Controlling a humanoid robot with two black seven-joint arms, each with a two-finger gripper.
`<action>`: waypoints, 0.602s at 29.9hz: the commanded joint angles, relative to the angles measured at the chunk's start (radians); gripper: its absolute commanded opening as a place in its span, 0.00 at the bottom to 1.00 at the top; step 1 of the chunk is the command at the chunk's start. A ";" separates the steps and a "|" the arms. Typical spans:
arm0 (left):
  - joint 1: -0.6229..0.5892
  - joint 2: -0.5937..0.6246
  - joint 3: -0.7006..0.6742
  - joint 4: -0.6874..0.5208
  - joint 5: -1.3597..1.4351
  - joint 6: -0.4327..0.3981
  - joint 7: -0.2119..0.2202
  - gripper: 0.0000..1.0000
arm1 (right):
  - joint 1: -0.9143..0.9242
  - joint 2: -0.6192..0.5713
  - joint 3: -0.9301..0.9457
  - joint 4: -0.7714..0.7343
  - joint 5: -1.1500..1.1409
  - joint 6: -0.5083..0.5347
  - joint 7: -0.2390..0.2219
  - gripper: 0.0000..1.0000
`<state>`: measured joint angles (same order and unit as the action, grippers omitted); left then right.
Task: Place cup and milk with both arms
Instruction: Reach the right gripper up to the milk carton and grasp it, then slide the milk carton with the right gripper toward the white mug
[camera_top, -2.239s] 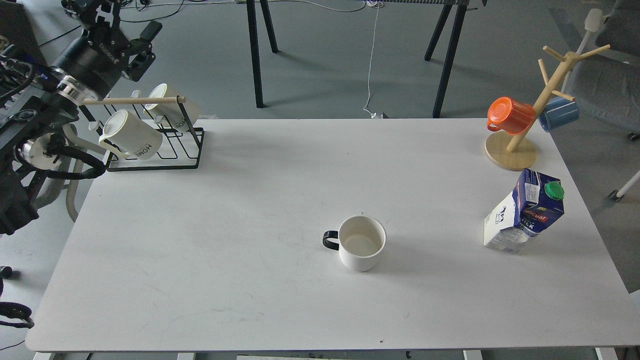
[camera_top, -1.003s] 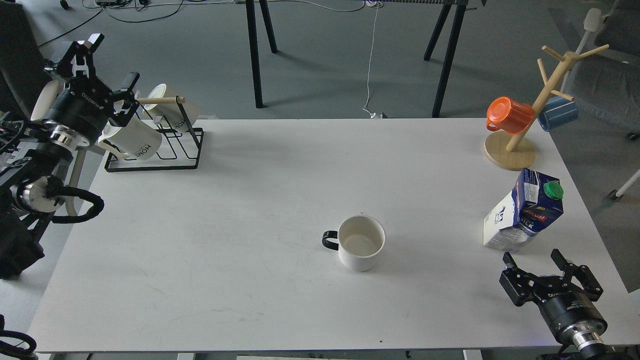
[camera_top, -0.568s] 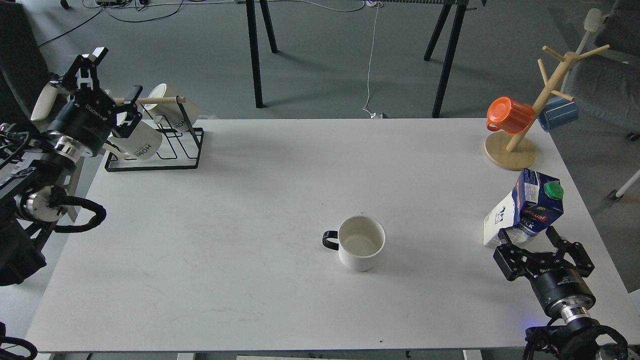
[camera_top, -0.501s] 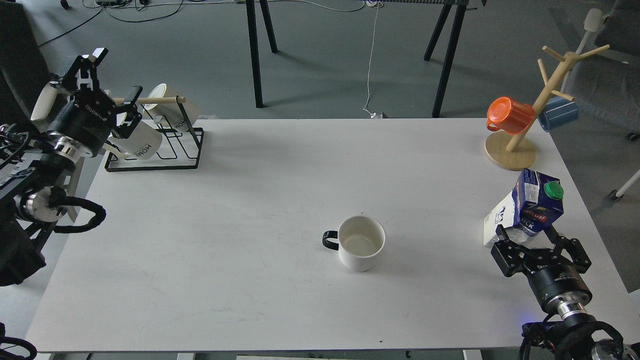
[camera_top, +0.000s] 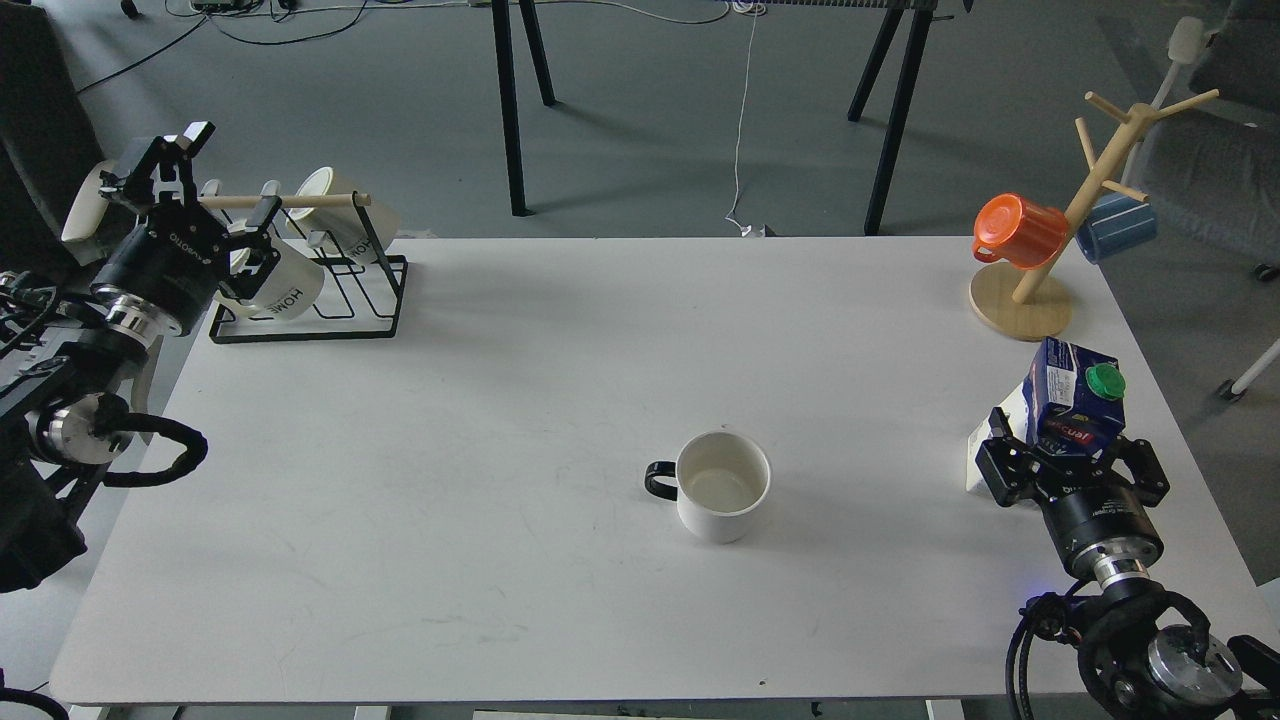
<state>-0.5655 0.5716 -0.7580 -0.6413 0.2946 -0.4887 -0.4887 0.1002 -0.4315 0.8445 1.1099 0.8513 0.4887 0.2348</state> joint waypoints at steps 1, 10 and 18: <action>0.003 0.001 0.000 0.000 0.000 0.000 0.000 0.94 | 0.003 0.005 -0.001 -0.004 -0.001 0.000 0.000 0.93; 0.010 -0.004 0.000 0.014 0.000 0.000 0.000 0.94 | 0.001 0.007 -0.004 -0.001 -0.043 0.000 0.000 0.42; 0.015 -0.006 0.000 0.017 0.000 0.000 0.000 0.94 | 0.007 0.065 -0.008 0.044 -0.149 0.000 -0.002 0.39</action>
<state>-0.5510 0.5662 -0.7579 -0.6244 0.2946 -0.4887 -0.4887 0.1034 -0.3884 0.8346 1.1261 0.7454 0.4887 0.2336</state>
